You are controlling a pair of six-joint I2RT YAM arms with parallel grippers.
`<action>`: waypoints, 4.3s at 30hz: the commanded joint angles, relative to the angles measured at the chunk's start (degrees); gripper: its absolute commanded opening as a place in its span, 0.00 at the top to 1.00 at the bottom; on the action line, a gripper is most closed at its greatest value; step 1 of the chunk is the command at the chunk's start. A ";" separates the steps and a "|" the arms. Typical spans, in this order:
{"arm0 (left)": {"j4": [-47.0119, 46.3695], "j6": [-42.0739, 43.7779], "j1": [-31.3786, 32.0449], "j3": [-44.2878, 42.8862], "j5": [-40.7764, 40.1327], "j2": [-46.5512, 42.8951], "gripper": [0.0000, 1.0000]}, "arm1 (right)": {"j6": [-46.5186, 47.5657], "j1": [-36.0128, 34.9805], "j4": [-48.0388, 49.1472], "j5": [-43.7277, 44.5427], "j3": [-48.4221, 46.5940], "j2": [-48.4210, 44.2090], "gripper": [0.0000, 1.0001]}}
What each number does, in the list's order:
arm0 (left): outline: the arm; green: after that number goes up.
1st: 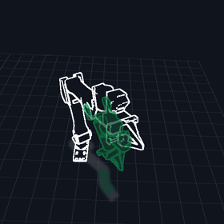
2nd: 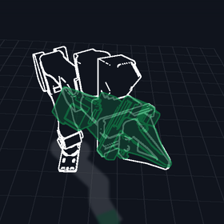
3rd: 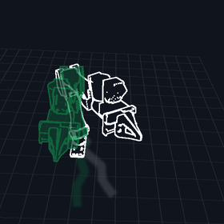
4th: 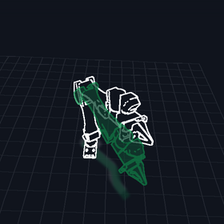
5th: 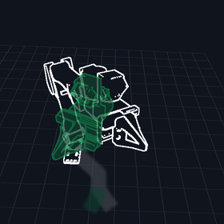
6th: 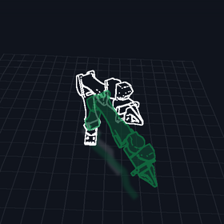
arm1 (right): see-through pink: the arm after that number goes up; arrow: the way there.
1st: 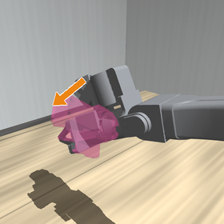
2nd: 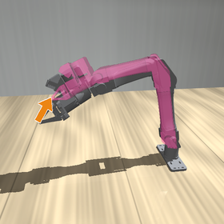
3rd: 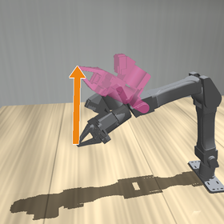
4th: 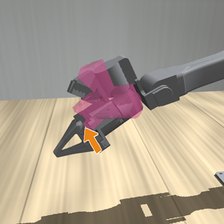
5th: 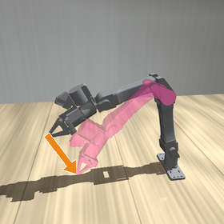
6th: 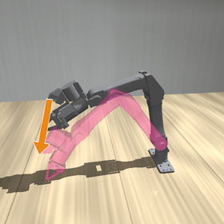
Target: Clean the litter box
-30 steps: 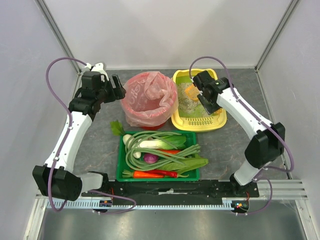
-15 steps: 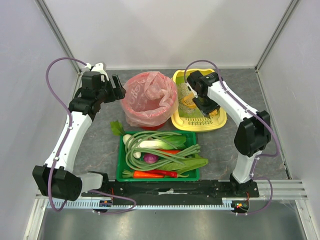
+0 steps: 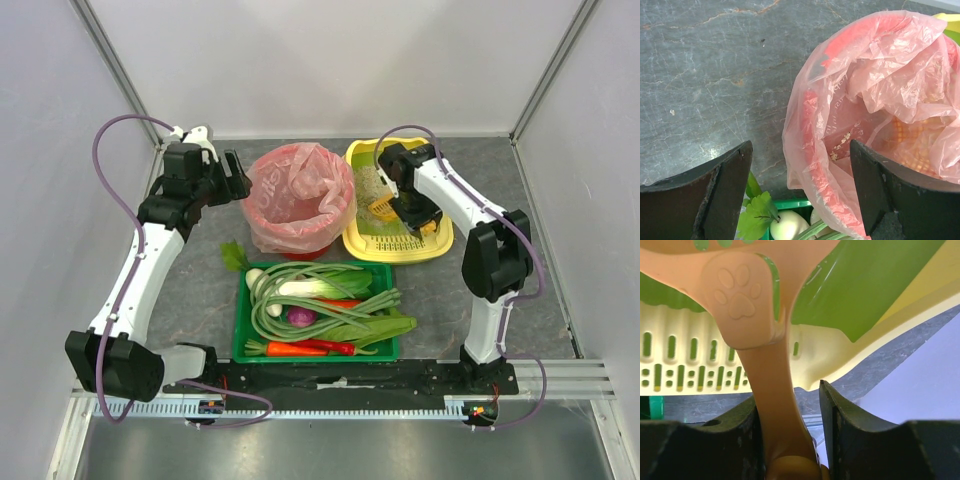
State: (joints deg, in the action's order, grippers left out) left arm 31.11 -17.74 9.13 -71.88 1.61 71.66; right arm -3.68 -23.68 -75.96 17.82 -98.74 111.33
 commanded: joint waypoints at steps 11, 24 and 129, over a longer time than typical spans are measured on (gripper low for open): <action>-2.37 2.09 0.19 -1.25 -0.29 2.78 0.15 | 0.78 1.53 -2.96 -3.67 -0.23 2.57 1.00; -2.81 1.39 0.10 -3.01 0.24 4.98 0.15 | -0.80 1.45 -4.81 0.10 -6.19 9.87 1.00; -2.02 -1.16 -0.60 -1.69 3.93 2.78 0.16 | -7.47 9.16 12.59 -12.12 19.72 -20.36 1.00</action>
State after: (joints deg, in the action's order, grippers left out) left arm 30.87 -17.58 8.71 -72.77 3.86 74.37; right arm -11.55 -16.32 -65.39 6.83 -79.64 93.32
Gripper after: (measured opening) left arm 0.840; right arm 0.470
